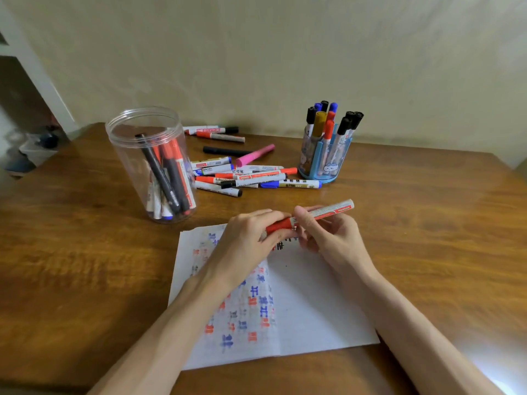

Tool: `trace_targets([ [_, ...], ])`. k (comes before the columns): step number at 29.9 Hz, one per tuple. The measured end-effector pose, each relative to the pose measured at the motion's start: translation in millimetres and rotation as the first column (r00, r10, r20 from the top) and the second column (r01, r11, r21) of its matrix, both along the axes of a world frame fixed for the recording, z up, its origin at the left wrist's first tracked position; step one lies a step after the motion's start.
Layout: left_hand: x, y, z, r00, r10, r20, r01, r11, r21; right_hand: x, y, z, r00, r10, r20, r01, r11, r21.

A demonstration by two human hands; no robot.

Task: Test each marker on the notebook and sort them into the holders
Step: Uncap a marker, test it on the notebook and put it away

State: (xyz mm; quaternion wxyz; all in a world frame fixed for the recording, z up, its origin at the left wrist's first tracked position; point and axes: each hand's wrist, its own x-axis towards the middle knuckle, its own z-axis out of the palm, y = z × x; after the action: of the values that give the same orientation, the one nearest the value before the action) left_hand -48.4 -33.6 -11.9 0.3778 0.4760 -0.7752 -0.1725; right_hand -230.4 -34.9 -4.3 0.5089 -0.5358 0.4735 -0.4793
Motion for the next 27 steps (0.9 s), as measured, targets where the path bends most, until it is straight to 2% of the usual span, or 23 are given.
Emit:
trace_targets([
  [6,0.1,-1.8,0.6,0.999,0.002,-0.042,0.002,0.995,0.1,-3.0,-3.2,-2.5,0.999,0.033,-0.017,-0.035,0.991,-0.127],
  [9,-3.0,-3.2,1.0,0.999,-0.015,-0.038,0.02,0.99,0.141,-5.0,-7.8,-6.0,0.996,0.044,-0.072,-0.056,0.981,-0.183],
  [16,-5.3,-1.7,5.1,0.99,-0.055,-0.127,0.085,0.967,0.242,-10.0,-7.1,-6.1,0.997,0.04,-0.065,-0.054,0.973,-0.224],
  [18,-4.0,-0.5,7.4,0.991,-0.066,-0.116,0.094,0.96,0.263,-12.2,-7.6,-3.4,0.998,0.039,-0.054,-0.05,0.973,-0.225],
  [22,32.1,-9.7,8.6,0.986,0.084,-0.145,-0.038,0.955,0.296,-45.0,-15.8,6.9,0.974,-0.159,0.163,0.185,0.969,-0.161],
  [24,40.0,-12.3,6.9,0.982,0.131,-0.138,-0.09,0.959,0.267,-51.3,-15.8,8.8,0.969,-0.213,0.125,0.229,0.965,-0.13],
  [27,24.9,-8.7,4.6,0.984,0.122,-0.127,-0.087,0.963,0.255,-38.6,-10.7,6.6,0.989,-0.146,0.016,0.147,0.986,-0.074],
])
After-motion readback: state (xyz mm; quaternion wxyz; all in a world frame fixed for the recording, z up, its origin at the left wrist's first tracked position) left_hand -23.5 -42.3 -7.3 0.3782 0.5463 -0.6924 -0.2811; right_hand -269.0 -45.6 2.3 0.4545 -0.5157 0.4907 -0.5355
